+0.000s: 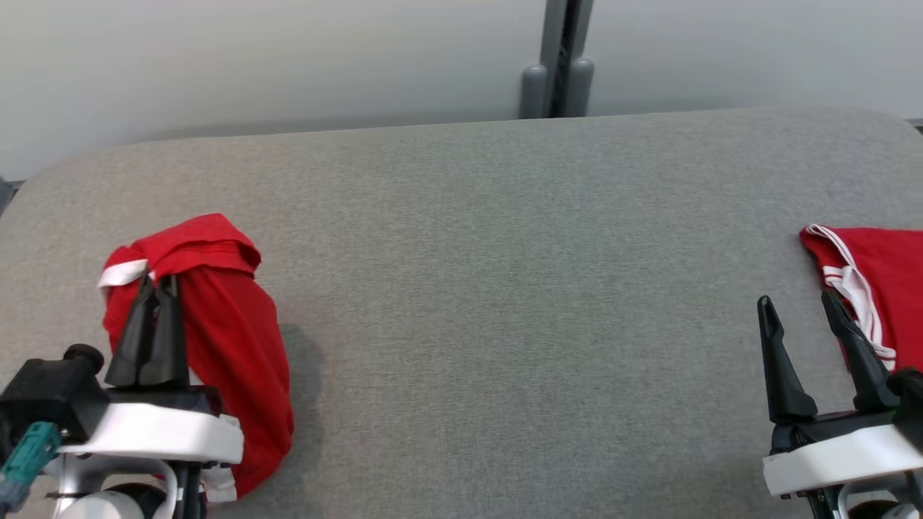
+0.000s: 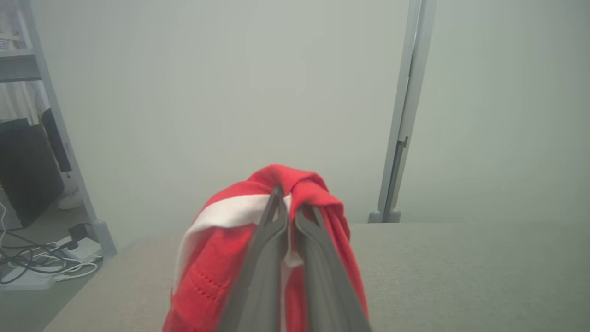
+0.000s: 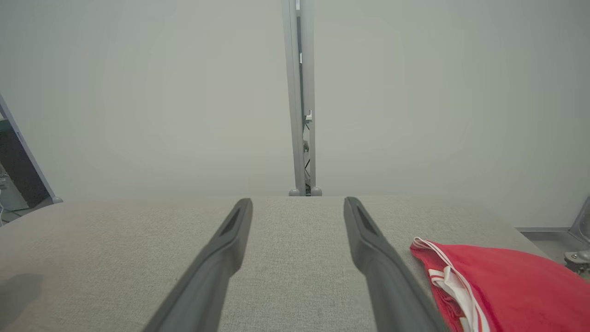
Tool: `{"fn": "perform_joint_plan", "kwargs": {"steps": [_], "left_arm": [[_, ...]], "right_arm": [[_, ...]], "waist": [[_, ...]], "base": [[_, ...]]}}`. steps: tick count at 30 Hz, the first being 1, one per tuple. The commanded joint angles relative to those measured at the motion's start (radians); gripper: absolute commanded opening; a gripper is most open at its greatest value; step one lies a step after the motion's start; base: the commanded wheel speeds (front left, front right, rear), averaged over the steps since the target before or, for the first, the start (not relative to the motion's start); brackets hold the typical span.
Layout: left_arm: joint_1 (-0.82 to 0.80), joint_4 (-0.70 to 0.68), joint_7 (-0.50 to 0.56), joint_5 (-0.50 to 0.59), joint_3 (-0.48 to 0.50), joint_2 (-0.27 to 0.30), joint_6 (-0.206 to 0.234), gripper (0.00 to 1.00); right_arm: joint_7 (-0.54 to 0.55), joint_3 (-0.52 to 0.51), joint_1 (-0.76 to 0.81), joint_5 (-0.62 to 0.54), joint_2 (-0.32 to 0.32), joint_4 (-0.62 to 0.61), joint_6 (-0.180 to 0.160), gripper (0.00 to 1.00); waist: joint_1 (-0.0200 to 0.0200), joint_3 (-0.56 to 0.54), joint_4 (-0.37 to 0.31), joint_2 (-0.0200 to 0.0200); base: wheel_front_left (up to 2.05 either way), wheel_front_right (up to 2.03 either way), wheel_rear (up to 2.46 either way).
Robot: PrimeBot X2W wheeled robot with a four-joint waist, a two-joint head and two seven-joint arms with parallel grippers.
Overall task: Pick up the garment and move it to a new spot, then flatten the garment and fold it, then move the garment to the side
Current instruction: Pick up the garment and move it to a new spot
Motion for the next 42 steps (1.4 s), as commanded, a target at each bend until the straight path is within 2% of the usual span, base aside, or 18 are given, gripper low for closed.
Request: {"fn": "perform_joint_plan", "kwargs": {"steps": [1,6,8,13,19,23,27,29,30,34,39,42], "left_arm": [[-0.014,-0.005,0.007,0.009,-0.007,0.001,-0.005,0.00],[-0.130,0.061,0.058,-0.028,-0.107,-0.045,-0.073,0.00],[-0.180,0.115,0.071,-0.024,-0.145,-0.054,-0.106,0.00],[-0.306,0.244,0.094,-0.019,-0.266,-0.116,-0.196,0.00],[-0.454,0.460,0.096,0.002,-0.397,-0.218,-0.298,0.00],[-0.507,0.601,0.087,0.013,-0.445,-0.254,-0.322,0.00],[-0.532,0.709,0.063,0.000,-0.465,-0.277,-0.340,0.00],[-0.531,0.733,0.043,-0.008,-0.471,-0.284,-0.343,0.96],[-0.530,0.734,0.029,-0.008,-0.475,-0.286,-0.342,1.00],[-0.498,0.686,-0.040,-0.023,-0.480,-0.293,-0.341,1.00],[-0.453,0.603,-0.099,-0.019,-0.459,-0.273,-0.305,1.00],[-0.419,0.541,-0.145,-0.022,-0.414,-0.247,-0.262,1.00]], "right_arm": [[-0.007,0.003,-0.013,0.005,-0.001,-0.004,0.000,1.00],[-0.020,0.020,-0.045,0.021,0.002,0.001,0.000,1.00],[-0.029,0.030,-0.059,0.030,0.003,0.016,0.000,1.00],[-0.063,0.037,-0.085,0.050,0.004,0.050,0.000,1.00],[-0.109,0.044,-0.108,0.092,0.005,0.093,0.000,1.00],[-0.138,0.056,-0.124,0.114,0.005,0.121,0.000,1.00],[-0.160,0.055,-0.130,0.129,0.005,0.151,0.000,1.00],[-0.170,0.044,-0.132,0.129,0.005,0.162,0.000,1.00],[-0.171,0.039,-0.134,0.127,0.005,0.168,0.000,1.00],[-0.177,0.023,-0.144,0.107,0.004,0.179,0.000,1.00],[-0.162,0.008,-0.143,0.085,0.004,0.174,0.000,1.00],[-0.149,-0.004,-0.142,0.067,0.004,0.167,0.000,1.00]], "waist": [[0.0000,0.008,-0.050,0.0000],[0.0000,0.063,-0.185,0.0000],[0.0000,0.088,-0.238,0.0000],[0.0000,0.150,-0.347,0.0000],[0.0000,0.220,-0.437,0.0000],[0.0000,0.258,-0.469,0.0000],[0.0000,0.279,-0.470,0.0000],[0.0000,0.279,-0.457,0.0000],[0.0000,0.276,-0.448,0.0000],[0.0000,0.251,-0.400,0.0000],[0.0000,0.212,-0.337,0.0000],[0.0000,0.185,-0.287,0.0000]], "base": [[0.00,0.00,0.00],[0.00,0.00,0.00],[0.00,0.00,0.00],[0.00,0.00,0.00],[0.00,0.00,0.00],[0.00,0.00,0.00],[0.00,0.00,0.00],[0.00,0.00,0.00],[0.00,0.00,0.00],[0.00,0.00,0.00],[0.00,0.00,0.00],[0.00,0.00,0.00]]}}
